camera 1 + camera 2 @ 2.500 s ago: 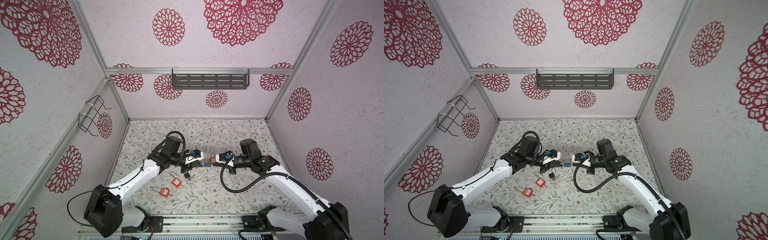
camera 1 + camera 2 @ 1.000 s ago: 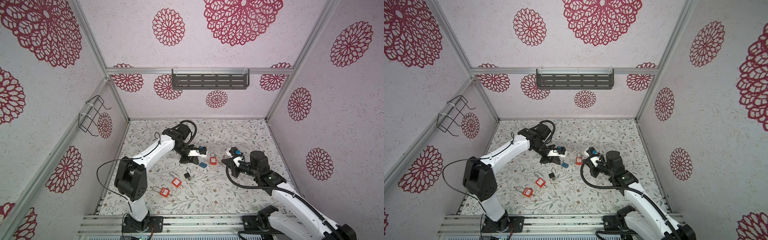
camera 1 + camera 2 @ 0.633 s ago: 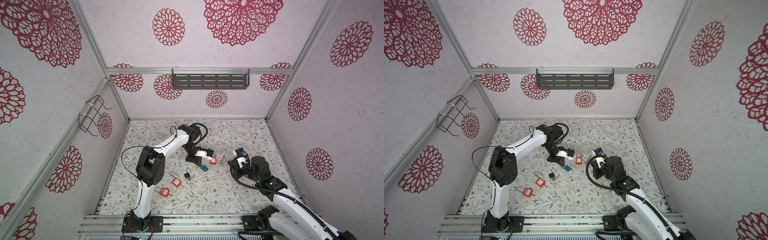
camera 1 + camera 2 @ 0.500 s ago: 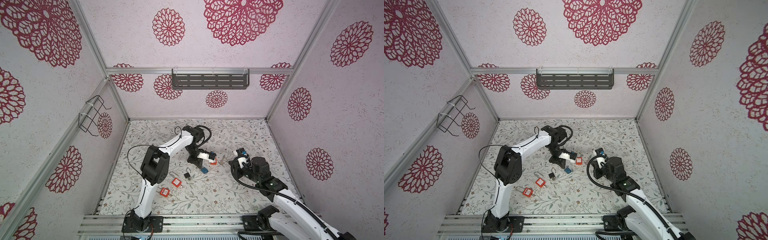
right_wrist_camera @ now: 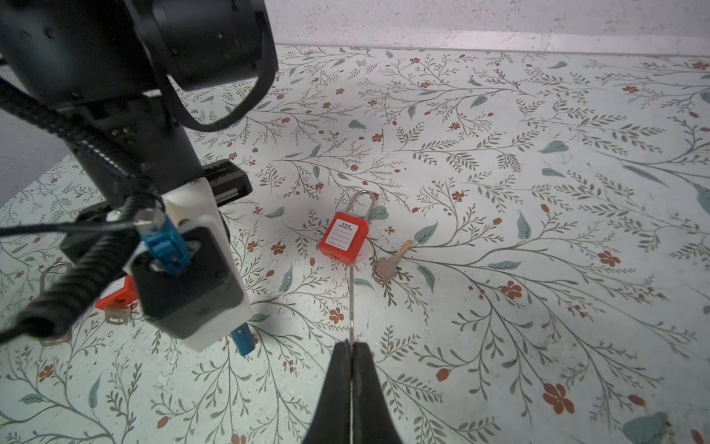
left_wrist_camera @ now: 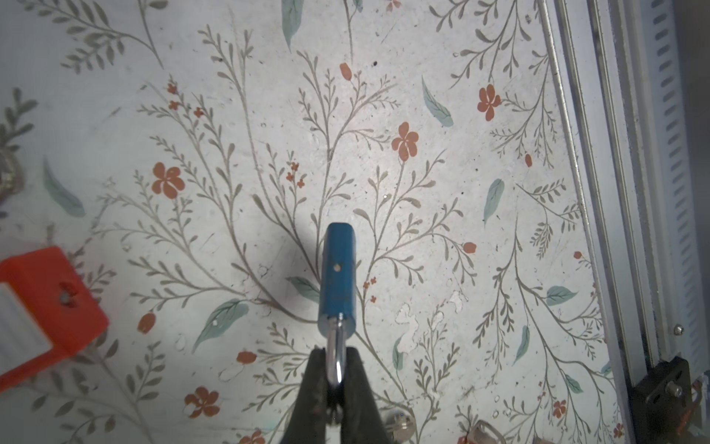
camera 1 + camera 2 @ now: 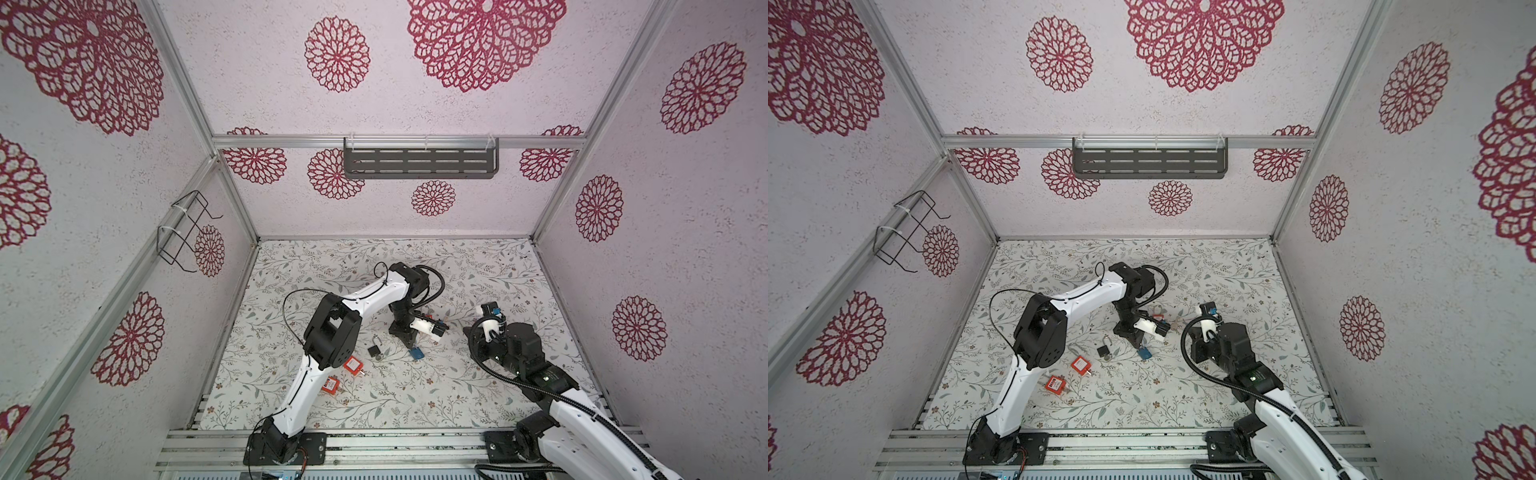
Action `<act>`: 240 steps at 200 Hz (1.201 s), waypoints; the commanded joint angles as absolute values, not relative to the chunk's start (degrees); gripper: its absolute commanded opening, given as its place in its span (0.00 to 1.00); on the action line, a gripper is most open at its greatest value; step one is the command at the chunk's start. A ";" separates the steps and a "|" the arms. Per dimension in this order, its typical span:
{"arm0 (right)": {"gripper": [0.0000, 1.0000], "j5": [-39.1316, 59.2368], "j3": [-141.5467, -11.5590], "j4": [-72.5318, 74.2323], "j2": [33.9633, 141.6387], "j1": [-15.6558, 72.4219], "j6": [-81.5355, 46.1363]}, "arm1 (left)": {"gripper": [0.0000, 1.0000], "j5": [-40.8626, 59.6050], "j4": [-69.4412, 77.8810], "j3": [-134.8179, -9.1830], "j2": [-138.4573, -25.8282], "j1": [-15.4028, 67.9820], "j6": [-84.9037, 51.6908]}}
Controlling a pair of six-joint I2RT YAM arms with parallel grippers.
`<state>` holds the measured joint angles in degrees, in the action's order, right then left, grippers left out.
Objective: Lock with the key
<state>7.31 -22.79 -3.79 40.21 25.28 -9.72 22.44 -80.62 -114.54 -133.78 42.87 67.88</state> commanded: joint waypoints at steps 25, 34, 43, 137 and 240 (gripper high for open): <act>0.00 6.14 -22.04 -4.09 37.72 25.04 -12.95 | 0.00 23.09 -81.71 -116.15 -135.21 44.53 67.41; 0.00 6.17 -21.78 -3.75 37.75 24.97 -13.32 | 0.00 22.56 -81.46 -116.27 -135.67 45.05 67.33; 0.00 6.31 -21.42 -3.37 37.87 25.04 -13.61 | 0.00 22.37 -81.29 -116.47 -136.03 45.42 66.98; 0.00 4.84 -18.43 -0.68 36.44 25.12 -17.24 | 0.12 20.67 -78.35 -120.76 -140.12 47.19 63.97; 0.00 5.36 -16.95 1.23 38.05 24.99 -18.46 | 0.21 20.13 -71.53 -120.95 -141.77 47.90 59.75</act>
<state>5.78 -16.88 -1.06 37.91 25.26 -17.10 19.79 -74.54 -120.49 -140.40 47.18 60.82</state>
